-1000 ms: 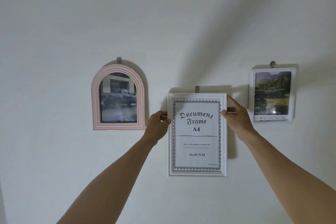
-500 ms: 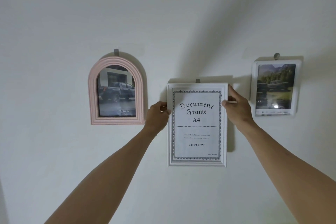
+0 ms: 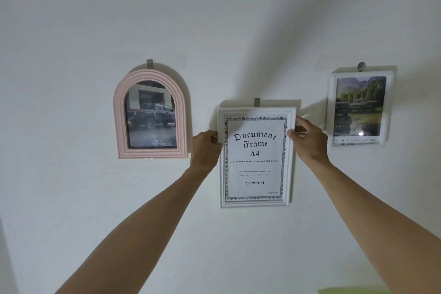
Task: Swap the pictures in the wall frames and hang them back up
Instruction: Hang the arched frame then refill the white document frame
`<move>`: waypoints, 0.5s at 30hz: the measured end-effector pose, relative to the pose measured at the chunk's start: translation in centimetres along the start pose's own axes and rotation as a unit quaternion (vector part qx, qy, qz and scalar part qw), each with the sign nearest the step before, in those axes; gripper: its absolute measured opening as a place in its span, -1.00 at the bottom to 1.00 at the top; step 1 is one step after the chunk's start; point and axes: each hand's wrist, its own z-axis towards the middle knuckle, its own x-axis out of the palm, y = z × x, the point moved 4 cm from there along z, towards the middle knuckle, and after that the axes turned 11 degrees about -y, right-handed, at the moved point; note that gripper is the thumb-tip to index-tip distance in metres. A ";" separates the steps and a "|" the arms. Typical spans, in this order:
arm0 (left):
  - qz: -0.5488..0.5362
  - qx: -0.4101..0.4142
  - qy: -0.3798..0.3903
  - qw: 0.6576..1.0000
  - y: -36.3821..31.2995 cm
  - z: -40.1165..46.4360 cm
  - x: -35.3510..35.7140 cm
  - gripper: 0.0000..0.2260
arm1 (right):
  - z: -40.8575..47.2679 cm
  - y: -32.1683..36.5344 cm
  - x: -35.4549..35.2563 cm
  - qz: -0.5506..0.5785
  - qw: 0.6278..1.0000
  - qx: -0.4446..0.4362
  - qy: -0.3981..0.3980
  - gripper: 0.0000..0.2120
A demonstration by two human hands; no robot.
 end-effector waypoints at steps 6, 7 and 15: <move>-0.007 -0.033 -0.008 0.999 -0.4 -0.1 -0.5 -0.82 | 0.2 -0.3 -0.6 0.013 1.000 0.004 0.021 -0.77; -0.001 -0.037 -0.011 0.999 -0.4 -0.2 -0.6 -0.80 | 0.1 -0.3 -0.6 0.016 1.000 0.006 0.025 -0.77; -0.005 -0.061 -0.012 0.998 -0.5 -0.5 -0.8 -0.69 | -0.2 -0.7 -1.7 0.027 0.999 0.019 0.037 -0.74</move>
